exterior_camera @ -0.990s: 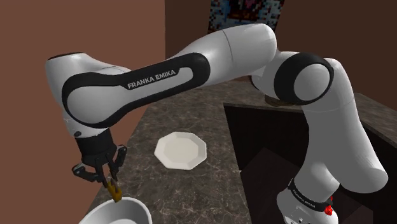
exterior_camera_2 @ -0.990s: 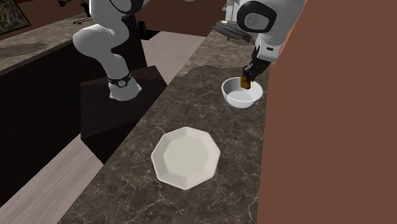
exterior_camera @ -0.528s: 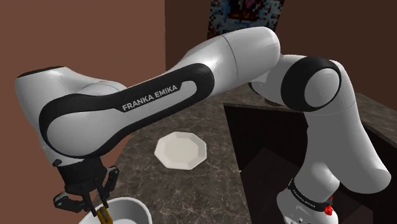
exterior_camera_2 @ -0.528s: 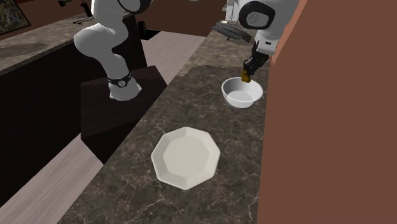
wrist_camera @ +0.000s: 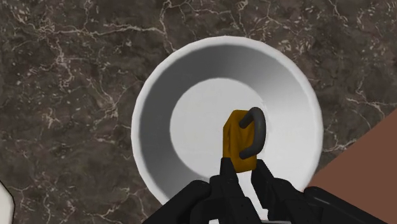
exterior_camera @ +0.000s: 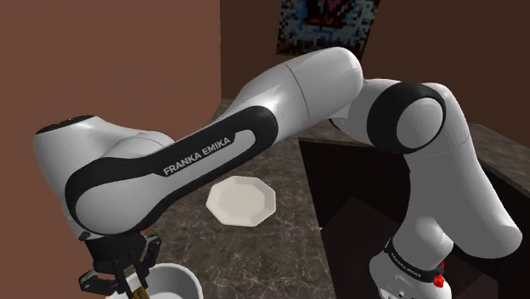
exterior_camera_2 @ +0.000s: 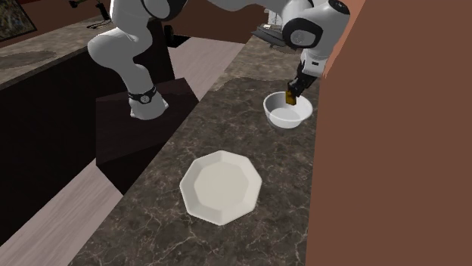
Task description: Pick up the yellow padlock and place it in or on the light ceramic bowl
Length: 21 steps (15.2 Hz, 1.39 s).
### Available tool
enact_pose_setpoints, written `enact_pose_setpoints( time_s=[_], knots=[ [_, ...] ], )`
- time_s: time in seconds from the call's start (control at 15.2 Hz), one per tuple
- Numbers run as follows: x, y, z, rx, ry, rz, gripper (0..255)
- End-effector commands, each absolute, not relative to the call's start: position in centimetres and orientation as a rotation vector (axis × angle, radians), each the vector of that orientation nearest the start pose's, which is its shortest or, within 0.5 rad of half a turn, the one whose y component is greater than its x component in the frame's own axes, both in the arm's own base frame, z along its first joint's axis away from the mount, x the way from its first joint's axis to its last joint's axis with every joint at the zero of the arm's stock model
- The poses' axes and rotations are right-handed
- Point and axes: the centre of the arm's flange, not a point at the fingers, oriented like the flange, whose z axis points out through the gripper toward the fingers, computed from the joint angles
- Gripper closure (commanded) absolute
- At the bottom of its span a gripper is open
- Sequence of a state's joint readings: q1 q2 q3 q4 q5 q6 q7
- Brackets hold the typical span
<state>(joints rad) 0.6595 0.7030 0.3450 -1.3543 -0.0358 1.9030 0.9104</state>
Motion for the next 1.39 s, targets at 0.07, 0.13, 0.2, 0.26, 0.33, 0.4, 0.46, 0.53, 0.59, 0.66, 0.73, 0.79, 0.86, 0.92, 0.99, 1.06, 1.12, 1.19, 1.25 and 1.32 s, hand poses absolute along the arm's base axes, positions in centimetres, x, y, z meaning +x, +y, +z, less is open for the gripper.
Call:
enact_pose_setpoints(
  time_s=[0.07,0.13,0.2,0.26,0.33,0.4,0.46,0.53,0.59,0.66,0.73,0.79,0.86,0.92,0.99,1.06,1.12,1.19,1.25,1.32],
  knots=[
    [42.8,57.4,29.9,-3.105,-0.069,0.347,255],
    [42.8,57.4,29.4,-3.105,-0.069,0.347,255],
    [42.8,57.4,29.4,-3.105,-0.069,0.347,255],
    [42.8,57.4,29.4,-3.105,-0.069,0.347,255],
    [42.8,57.4,29.4,-3.105,-0.069,0.347,255],
    [42.8,57.4,29.4,-3.105,-0.069,0.347,255],
    [42.8,57.4,29.4,-3.105,-0.069,0.347,255],
    [42.8,57.4,29.4,-3.105,-0.069,0.347,255],
    [42.8,57.4,29.4,-3.105,-0.069,0.347,255],
    [42.8,57.4,29.4,-3.105,-0.069,0.347,255],
    [42.8,57.4,29.4,-3.105,-0.069,0.347,0],
    [42.8,57.4,29.4,-3.105,-0.069,0.347,0],
    [42.8,57.4,29.4,-3.105,-0.069,0.347,0],
    [42.8,57.4,29.4,-3.105,-0.069,0.347,0],
    [42.8,57.4,29.4,-3.105,-0.069,0.347,0],
    [42.8,57.4,29.4,-3.105,-0.069,0.347,0],
    [43.1,57.4,30.7,-3.105,-0.069,0.347,0],
    [43.4,57.4,31.9,-3.105,-0.069,0.347,0],
    [43.7,57.3,33.2,-3.105,-0.069,0.347,0],
    [43.9,57.3,34.2,-3.105,-0.069,0.347,0]
  ],
)
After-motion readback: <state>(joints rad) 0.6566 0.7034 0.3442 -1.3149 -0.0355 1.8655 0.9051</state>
